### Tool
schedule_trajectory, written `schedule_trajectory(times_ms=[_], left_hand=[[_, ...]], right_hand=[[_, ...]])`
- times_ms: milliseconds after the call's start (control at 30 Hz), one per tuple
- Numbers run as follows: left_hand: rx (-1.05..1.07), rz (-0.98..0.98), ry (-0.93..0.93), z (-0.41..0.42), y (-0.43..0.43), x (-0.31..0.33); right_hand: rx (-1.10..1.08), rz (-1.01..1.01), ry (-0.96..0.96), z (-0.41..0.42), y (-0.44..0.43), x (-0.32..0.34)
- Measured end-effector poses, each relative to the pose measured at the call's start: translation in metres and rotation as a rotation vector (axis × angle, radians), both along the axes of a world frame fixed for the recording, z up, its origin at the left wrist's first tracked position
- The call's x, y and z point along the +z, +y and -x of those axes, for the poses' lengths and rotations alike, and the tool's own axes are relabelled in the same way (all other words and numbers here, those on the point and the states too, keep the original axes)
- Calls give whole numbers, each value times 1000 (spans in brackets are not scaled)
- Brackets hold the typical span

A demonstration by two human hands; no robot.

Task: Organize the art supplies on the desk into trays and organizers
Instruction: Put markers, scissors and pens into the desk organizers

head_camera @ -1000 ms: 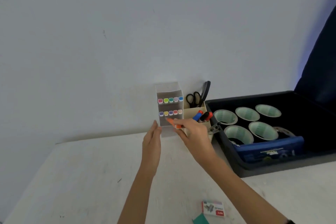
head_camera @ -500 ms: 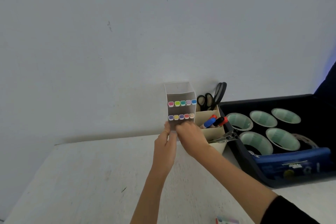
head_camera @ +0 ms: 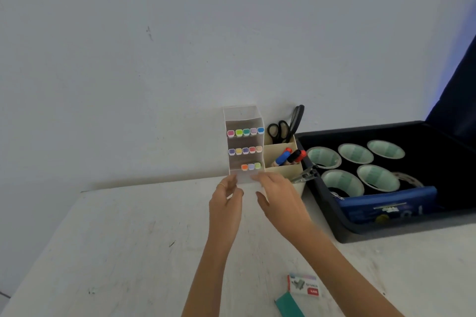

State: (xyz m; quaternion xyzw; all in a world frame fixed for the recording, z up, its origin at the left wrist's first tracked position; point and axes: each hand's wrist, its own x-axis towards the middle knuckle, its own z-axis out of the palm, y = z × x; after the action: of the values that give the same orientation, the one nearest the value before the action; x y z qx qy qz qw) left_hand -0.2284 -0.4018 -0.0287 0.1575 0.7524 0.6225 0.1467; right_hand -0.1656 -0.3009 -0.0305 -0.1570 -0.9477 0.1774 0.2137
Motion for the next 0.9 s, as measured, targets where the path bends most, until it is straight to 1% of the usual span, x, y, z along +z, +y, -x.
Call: schedule_trajectory(times_ms=[100,200,267,400,467,567,667,733,833,900], left_hand=[[-47,-7,3,-30,-9,-8],[-111,61,33,-62,-17,-21],[-124,129,39,-81,-21,-31],[-195,261,45,-107,-33,-52],[-248,373,102,-115,-42,-61],[-341,552,228,-123,-54,-69],[-370,630,305,-131,-59,-71],[-341,636,354,-136,-61,-73],[-288,585,380,-138,-63,-77],[-252,497,362,-138,-65,-81]], right_hand=[[-2,142,30,-33,3,-14],[-46,235,42,-67,1,-24],[-56,251,-7,-89,-1,-31],[-19,281,-178,-127,-4,-47],[1,307,-259,-141,-3,-53],[-5,294,-313,-150,-5,-63],[-61,316,-284,-151,-9,-75],[-76,334,-229,-152,-10,-81],[-96,380,-149,-155,-12,-84],[-110,443,-81,-156,-14,-83]])
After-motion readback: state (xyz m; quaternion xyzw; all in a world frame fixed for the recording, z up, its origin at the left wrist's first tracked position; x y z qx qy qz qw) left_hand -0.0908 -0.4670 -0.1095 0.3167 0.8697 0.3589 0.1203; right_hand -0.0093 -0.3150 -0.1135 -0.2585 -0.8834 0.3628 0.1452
